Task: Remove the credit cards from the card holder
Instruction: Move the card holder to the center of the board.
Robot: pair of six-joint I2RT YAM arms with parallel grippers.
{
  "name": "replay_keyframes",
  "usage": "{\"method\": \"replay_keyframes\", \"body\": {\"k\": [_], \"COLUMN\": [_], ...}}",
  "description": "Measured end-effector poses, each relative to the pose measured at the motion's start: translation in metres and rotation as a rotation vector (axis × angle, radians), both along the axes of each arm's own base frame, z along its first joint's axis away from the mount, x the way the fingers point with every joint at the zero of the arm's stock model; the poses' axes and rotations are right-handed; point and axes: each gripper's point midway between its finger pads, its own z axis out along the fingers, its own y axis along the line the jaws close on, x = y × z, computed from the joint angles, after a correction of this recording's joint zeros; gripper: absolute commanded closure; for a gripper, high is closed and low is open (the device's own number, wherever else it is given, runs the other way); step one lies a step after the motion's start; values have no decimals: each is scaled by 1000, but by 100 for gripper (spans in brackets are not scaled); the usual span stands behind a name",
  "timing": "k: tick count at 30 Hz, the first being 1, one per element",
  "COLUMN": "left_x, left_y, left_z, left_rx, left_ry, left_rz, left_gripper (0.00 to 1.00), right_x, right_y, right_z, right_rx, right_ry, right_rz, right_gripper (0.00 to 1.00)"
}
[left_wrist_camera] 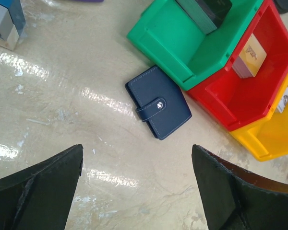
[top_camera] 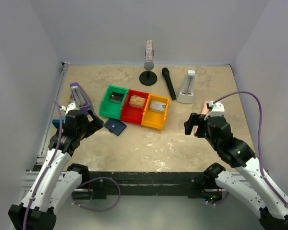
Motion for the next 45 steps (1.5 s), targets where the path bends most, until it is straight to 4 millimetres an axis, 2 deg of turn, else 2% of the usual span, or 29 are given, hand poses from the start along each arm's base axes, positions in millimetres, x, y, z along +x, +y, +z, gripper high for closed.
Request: {"method": "replay_keyframes", "body": {"k": [7, 16, 19, 21, 25, 31, 37, 45], "left_x": [-9, -17, -19, -18, -17, -16, 1, 18], "left_y": [-8, -12, -13, -16, -26, -35, -39, -38], "left_z": [-13, -9, -10, -12, -29, -62, -79, -102], "left_rx": [-10, -26, -33, -47, -87, -166, -207, -159], "left_ry": [22, -22, -30, -27, 29, 94, 113, 158], "left_rz": [-67, -106, -110, -122, -145, -108, -46, 17], "left_gripper": [3, 7, 15, 16, 16, 25, 26, 26], "right_x": [-10, -14, -15, -16, -19, -24, -26, -27], "right_y": [-7, -6, -4, -1, 4, 10, 18, 25], "right_z": [-14, -19, -21, -22, -23, -27, -32, -37], "right_rx": [-2, -1, 0, 5, 24, 41, 60, 82], "right_ry": [15, 29, 38, 45, 48, 64, 89, 110], "right_rz": [-4, 12, 21, 36, 65, 104, 135, 157], "right_gripper": [1, 1, 2, 3, 3, 4, 5, 5]}}
